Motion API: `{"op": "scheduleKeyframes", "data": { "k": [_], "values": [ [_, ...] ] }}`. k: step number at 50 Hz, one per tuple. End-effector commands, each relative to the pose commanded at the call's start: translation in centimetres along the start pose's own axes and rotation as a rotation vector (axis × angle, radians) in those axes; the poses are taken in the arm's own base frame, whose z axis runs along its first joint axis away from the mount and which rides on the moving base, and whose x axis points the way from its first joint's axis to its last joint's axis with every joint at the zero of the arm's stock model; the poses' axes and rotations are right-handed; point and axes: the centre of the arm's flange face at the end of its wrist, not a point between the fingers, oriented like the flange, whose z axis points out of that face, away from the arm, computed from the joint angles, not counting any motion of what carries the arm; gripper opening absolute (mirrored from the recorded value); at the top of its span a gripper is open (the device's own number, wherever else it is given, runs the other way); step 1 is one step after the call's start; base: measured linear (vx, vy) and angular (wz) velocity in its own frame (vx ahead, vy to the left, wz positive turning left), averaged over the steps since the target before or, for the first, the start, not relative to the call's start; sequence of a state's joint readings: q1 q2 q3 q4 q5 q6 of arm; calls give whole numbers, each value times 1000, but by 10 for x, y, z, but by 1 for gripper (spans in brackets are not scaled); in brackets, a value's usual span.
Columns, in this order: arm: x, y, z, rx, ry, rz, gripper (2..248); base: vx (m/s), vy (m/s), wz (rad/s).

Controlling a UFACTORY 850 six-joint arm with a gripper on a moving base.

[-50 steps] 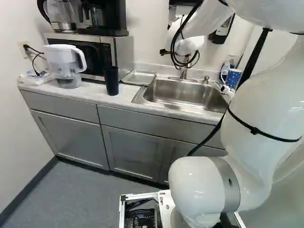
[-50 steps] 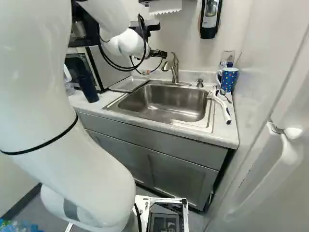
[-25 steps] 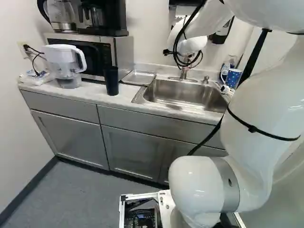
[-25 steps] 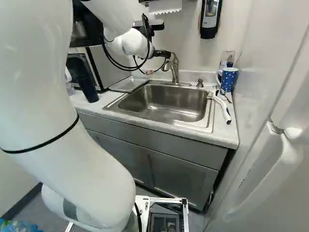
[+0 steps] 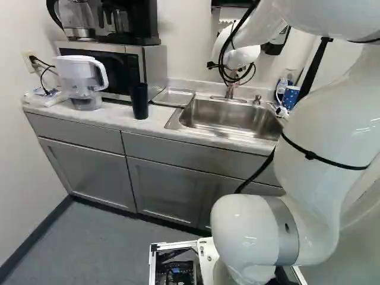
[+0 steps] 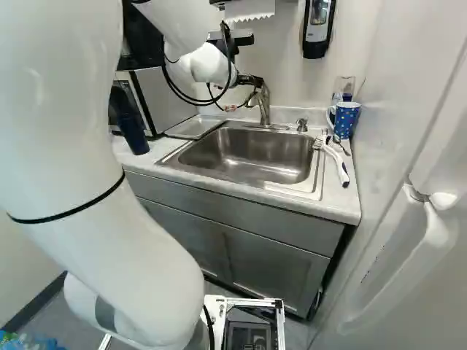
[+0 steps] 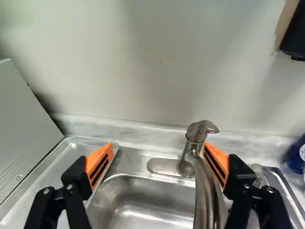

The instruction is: Rinse the cup and place it in the tray

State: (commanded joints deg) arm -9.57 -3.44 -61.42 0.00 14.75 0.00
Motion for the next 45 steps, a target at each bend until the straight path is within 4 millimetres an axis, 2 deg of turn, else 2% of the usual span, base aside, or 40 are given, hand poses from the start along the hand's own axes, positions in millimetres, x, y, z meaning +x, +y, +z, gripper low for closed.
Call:
{"op": "scheduleKeyframes", "data": {
  "k": [45],
  "values": [
    [15,11,21,-18,104,5,247,0,0,0]
  ]
}}
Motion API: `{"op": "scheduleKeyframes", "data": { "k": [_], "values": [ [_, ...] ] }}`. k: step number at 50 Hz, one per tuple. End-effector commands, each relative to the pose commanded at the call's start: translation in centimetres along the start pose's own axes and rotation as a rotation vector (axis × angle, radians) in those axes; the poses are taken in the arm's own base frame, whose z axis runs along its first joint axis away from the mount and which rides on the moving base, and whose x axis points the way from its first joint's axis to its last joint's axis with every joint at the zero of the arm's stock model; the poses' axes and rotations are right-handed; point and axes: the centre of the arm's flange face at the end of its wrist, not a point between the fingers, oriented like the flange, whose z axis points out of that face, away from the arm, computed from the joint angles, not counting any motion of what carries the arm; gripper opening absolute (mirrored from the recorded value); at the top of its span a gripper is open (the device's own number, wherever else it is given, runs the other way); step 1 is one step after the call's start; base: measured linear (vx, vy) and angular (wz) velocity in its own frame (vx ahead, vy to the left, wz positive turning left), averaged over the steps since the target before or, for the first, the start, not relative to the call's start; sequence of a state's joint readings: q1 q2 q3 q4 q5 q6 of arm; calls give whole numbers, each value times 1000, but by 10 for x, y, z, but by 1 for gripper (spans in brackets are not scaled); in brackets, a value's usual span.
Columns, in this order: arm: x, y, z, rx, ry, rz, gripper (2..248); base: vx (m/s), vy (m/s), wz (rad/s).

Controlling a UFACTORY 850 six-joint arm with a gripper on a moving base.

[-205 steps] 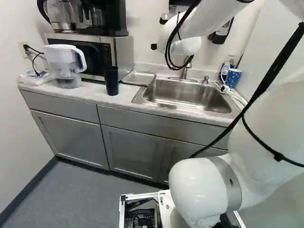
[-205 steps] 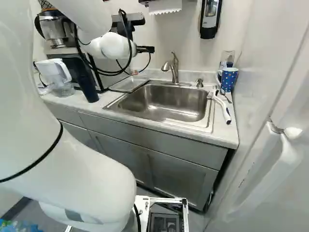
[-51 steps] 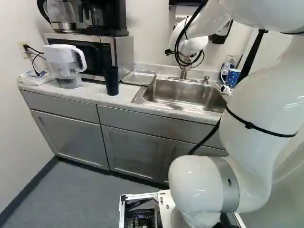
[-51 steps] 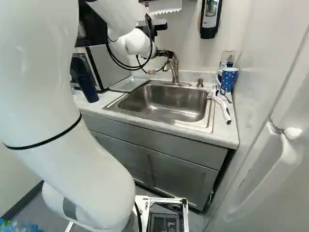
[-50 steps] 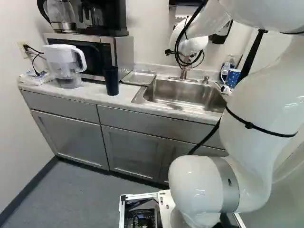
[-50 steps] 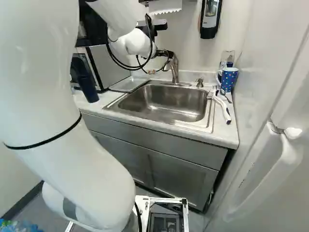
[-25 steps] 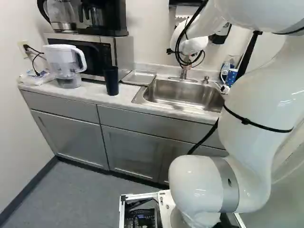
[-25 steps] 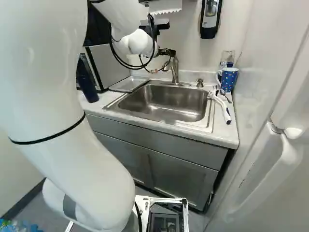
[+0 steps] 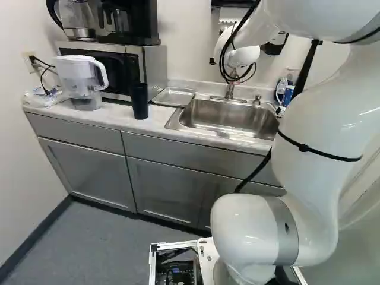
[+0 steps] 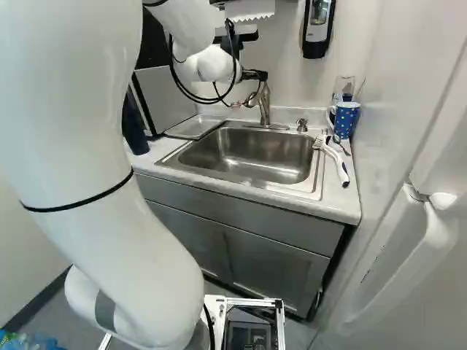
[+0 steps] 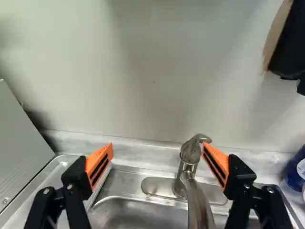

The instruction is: Rinse the cup and place it in the tray

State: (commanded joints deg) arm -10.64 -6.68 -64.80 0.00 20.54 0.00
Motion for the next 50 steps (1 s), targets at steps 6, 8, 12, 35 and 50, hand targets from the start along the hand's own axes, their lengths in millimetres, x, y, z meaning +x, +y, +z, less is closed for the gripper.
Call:
{"op": "scheduleKeyframes", "data": {
  "k": [6,8,12,35,50],
  "values": [
    [2,2,5,-3,19,1,247,0,0,0],
    [3,3,6,-4,26,1,247,0,0,0],
    [5,4,10,-6,40,1,247,0,0,0],
    [9,1,38,-2,50,0,247,0,0,0],
    [9,-1,36,1,49,0,247,0,0,0]
  ]
}}
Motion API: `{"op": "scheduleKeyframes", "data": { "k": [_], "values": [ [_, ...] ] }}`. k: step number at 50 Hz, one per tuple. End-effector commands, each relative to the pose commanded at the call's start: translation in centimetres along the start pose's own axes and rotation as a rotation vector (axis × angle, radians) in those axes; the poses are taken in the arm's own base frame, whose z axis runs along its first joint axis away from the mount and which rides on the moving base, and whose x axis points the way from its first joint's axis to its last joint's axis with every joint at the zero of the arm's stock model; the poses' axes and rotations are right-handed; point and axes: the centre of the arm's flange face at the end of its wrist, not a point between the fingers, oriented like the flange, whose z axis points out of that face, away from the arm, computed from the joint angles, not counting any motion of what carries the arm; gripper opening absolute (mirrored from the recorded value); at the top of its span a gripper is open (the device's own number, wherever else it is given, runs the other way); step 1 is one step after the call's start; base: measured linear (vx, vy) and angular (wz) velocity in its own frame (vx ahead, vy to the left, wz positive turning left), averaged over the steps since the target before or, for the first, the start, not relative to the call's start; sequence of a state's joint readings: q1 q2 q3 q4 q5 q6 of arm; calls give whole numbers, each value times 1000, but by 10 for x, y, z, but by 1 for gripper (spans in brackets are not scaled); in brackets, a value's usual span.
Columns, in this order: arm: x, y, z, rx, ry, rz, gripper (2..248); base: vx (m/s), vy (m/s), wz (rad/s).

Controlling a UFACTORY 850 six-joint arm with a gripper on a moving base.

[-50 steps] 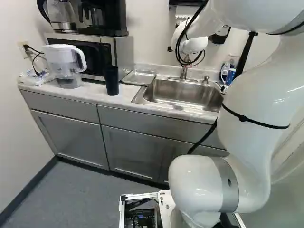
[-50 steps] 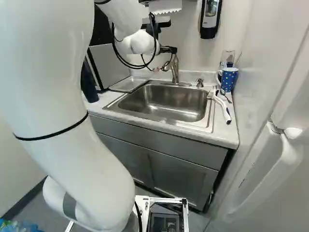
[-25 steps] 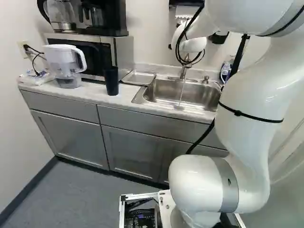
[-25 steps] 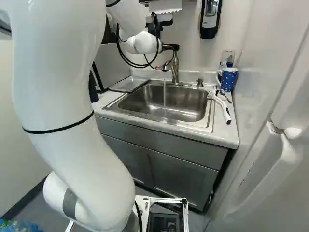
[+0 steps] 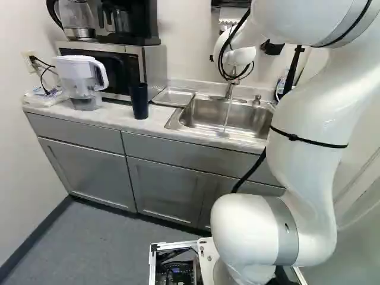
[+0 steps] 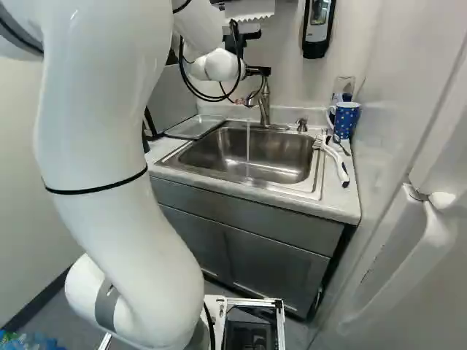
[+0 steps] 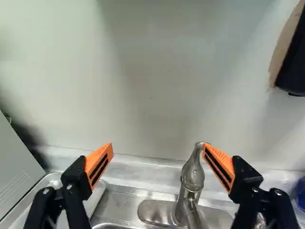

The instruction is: Rinse the cup and place it in the tray

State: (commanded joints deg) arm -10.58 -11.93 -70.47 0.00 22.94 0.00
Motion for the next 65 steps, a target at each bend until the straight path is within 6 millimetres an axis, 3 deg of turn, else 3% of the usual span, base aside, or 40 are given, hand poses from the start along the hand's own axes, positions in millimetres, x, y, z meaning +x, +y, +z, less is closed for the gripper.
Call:
{"op": "scheduleKeyframes", "data": {
  "k": [65],
  "values": [
    [-20,-69,-104,133,-92,-26,247,0,0,0]
  ]
}}
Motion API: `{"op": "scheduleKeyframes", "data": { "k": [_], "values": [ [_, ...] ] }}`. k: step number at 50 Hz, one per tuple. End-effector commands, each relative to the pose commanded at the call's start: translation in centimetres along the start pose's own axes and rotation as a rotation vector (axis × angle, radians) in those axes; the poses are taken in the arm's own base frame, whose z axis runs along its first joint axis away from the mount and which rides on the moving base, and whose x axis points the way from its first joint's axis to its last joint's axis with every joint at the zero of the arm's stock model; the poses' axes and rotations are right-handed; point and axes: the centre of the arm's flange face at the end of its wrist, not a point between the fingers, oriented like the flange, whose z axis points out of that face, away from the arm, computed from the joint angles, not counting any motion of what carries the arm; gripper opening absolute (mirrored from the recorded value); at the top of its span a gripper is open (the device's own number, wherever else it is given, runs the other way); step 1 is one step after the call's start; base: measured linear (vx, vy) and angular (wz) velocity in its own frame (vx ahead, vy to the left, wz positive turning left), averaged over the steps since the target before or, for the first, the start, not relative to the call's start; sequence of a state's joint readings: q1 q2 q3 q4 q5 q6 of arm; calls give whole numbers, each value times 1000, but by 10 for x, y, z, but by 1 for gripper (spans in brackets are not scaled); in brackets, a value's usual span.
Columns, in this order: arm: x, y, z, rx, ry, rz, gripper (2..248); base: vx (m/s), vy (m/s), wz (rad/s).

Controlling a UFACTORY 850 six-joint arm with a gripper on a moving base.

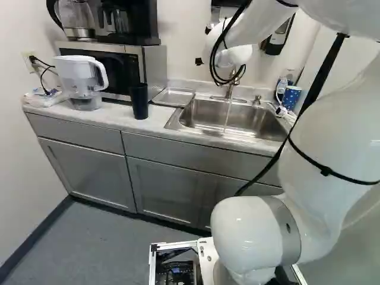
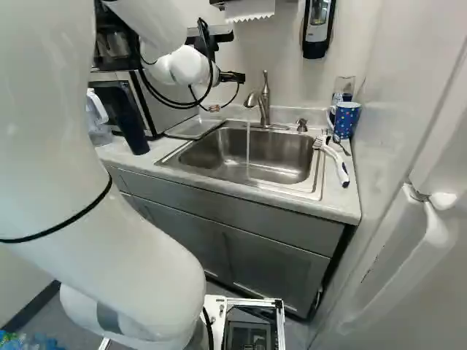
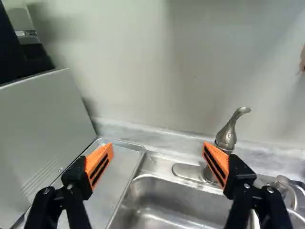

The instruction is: Rinse the cup and place it in the tray

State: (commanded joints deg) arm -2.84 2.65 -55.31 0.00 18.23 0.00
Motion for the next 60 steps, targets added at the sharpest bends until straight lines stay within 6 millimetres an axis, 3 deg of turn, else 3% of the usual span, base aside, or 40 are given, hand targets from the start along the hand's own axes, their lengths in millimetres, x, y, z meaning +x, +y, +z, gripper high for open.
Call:
{"op": "scheduleKeyframes", "data": {
  "k": [16,33,60],
  "values": [
    [-14,-13,-28,27,-70,-8,247,0,0,0],
    [-31,-13,-60,28,-146,-9,247,0,0,0],
    [-46,-13,-66,28,-297,-11,247,0,0,0]
  ]
}}
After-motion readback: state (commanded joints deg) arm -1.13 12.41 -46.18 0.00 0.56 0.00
